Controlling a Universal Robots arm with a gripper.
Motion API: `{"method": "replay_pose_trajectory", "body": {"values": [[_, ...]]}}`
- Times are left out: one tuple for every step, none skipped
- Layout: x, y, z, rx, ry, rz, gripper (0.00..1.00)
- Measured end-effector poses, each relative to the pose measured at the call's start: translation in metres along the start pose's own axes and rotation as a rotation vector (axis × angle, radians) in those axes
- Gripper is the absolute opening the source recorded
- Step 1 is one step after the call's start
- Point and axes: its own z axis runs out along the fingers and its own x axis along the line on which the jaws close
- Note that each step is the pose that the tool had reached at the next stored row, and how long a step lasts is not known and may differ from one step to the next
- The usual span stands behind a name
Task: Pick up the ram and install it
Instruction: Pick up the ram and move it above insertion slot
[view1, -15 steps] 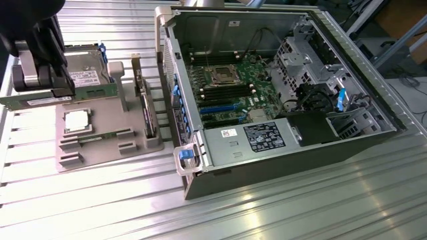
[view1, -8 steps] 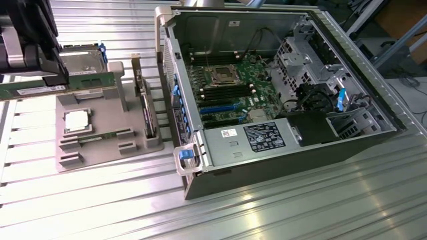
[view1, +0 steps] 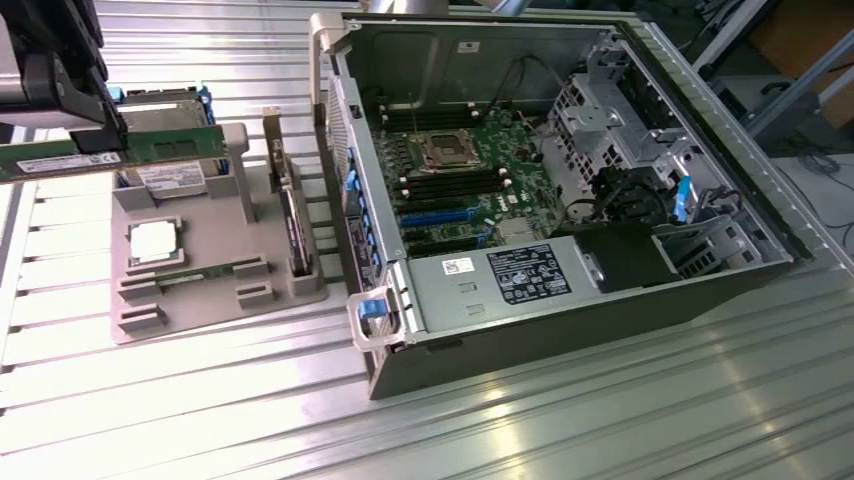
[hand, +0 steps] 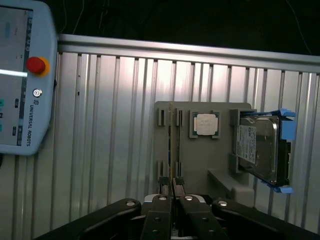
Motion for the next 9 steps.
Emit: {"method": "replay_pose_trajectory", "body": {"values": [[0.0,0.0001,-0.0027,0.0,0.0,0.0,0.12],[0.0,0.0002,-0.005,0.0,0.0,0.0,0.12],[0.0,0.0003,-0.0078,0.0,0.0,0.0,0.12],[0.0,0.0004,-0.0091,0.0,0.0,0.0,0.12],[0.0,0.0004,-0.0104,0.0,0.0,0.0,0.12],[0.0,0.0005,-0.012,0.0,0.0,0.0,0.12],[0.0,0.0005,-0.0133,0.0,0.0,0.0,0.12],[0.0,0.0006,-0.0153,-0.0001,0.0,0.0,0.12],[0.0,0.0007,-0.017,-0.0001,0.0001,0.0,0.12]]}}
